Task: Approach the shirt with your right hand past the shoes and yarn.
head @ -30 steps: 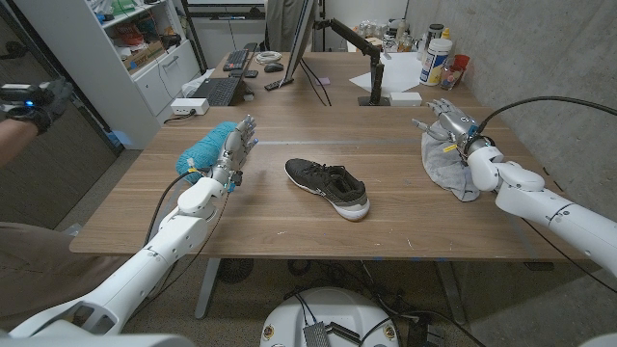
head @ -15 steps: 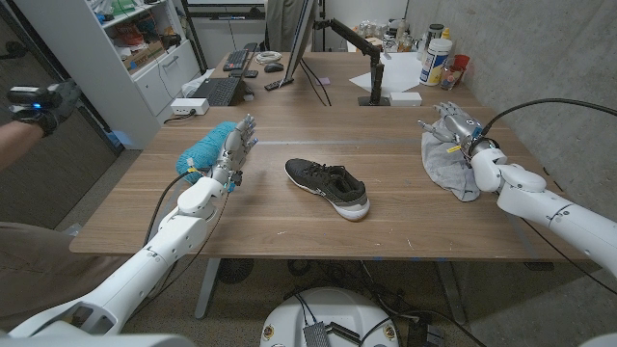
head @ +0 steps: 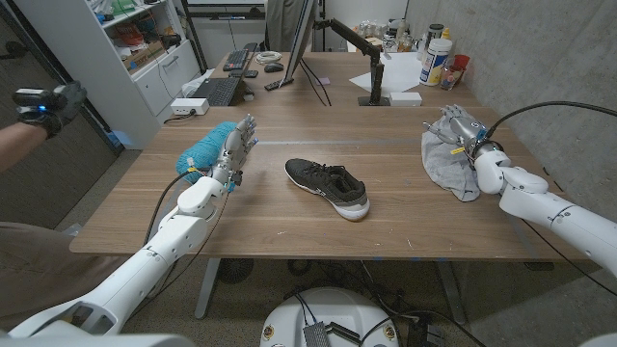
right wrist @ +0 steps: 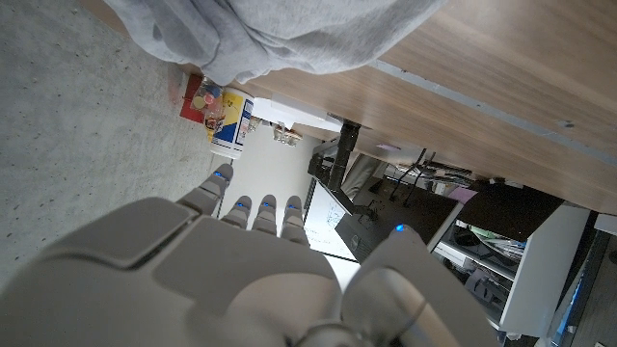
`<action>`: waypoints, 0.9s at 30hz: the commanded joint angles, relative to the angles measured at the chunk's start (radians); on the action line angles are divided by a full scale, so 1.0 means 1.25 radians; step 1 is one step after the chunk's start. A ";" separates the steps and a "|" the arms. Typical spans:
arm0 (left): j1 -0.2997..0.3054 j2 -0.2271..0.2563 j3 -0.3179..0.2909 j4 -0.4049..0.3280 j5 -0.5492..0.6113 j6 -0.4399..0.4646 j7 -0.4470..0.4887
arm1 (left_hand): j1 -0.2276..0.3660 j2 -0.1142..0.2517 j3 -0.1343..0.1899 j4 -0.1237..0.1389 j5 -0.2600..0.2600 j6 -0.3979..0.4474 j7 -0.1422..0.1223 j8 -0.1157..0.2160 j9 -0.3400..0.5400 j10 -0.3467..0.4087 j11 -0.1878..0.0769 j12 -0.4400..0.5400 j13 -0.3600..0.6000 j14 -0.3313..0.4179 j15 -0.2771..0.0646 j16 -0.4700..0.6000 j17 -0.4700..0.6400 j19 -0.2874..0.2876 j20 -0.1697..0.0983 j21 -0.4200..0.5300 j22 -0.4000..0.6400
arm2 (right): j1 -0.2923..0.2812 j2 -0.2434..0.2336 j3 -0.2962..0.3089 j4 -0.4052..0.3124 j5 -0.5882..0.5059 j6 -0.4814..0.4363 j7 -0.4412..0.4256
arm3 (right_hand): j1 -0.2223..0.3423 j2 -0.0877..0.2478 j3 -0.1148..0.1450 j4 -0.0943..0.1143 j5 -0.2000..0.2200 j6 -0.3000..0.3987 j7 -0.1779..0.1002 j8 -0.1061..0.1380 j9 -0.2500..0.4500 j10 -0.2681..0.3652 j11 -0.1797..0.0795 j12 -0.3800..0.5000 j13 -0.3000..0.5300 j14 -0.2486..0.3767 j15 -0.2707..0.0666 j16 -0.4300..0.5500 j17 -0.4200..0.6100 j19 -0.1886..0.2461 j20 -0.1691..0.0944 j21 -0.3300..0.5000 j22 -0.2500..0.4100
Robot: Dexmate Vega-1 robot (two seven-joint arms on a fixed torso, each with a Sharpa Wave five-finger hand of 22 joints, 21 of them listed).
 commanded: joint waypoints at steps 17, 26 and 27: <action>0.006 0.004 -0.004 -0.003 -0.005 0.000 -0.001 | -0.006 -0.001 0.001 -0.006 0.002 -0.003 0.005 0.004 0.002 0.005 0.002 0.005 0.003 -0.008 0.000 0.006 0.003 0.002 -0.002 0.004 0.002 | 0.011 0.015 -0.022 0.050 0.019 -0.029 -0.023 | 0.008 0.005 0.002 -0.006 -0.002 -0.014 -0.010 -0.003 0.003 -0.011 -0.007 0.002 0.002 -0.026 -0.026 0.003 0.001 0.004 0.000 -0.007 0.003; 0.003 0.006 -0.003 -0.005 -0.003 0.003 -0.002 | -0.006 -0.001 0.001 -0.007 0.002 -0.002 0.004 0.004 0.002 0.004 0.000 0.004 0.003 -0.008 0.000 0.005 0.003 0.002 -0.003 0.004 0.002 | 0.016 0.012 -0.029 0.059 0.023 -0.028 -0.017 | 0.010 0.006 0.002 -0.008 -0.002 -0.015 -0.010 -0.002 0.003 -0.013 -0.009 0.002 0.002 -0.026 -0.026 0.004 0.001 0.005 0.000 -0.007 0.003; 0.003 0.006 -0.003 -0.005 -0.003 0.003 -0.002 | -0.006 -0.001 0.001 -0.007 0.002 -0.002 0.004 0.004 0.002 0.004 0.000 0.004 0.003 -0.008 0.000 0.005 0.003 0.002 -0.003 0.004 0.002 | 0.016 0.012 -0.030 0.059 0.023 -0.028 -0.018 | 0.010 0.006 0.002 -0.008 -0.002 -0.015 -0.011 -0.002 0.003 -0.012 -0.009 0.002 0.002 -0.026 -0.026 0.004 0.001 0.005 0.000 -0.007 0.003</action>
